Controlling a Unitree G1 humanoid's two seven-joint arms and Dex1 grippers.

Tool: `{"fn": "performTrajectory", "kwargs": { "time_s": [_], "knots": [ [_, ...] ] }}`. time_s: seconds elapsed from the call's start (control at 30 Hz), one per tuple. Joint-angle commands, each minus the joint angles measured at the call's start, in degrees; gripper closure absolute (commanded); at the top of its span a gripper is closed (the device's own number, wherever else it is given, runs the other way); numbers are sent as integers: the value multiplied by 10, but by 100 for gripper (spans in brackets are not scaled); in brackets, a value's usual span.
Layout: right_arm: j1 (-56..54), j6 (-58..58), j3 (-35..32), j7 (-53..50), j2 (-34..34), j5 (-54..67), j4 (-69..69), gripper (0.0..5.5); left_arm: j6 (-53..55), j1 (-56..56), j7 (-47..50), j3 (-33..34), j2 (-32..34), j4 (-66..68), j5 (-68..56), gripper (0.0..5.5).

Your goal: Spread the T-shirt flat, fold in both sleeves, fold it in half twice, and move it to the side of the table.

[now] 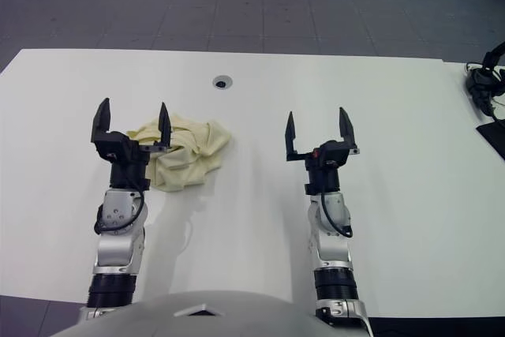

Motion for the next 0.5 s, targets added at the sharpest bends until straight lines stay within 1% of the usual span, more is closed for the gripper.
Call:
{"fn": "performTrajectory", "kwargs": {
  "time_s": [0.03,0.37,0.5],
  "knots": [
    [1,0,4,5,0,4,-7,10,-2,0,3,5,3,-1,2,13],
    [2,-1,3,11,-2,5,-8,10,-2,-4,3,3,1,1,4,13],
    [3,-10,12,22,-7,-3,-5,10,-3,-4,4,4,1,1,5,13]
  ]
}}
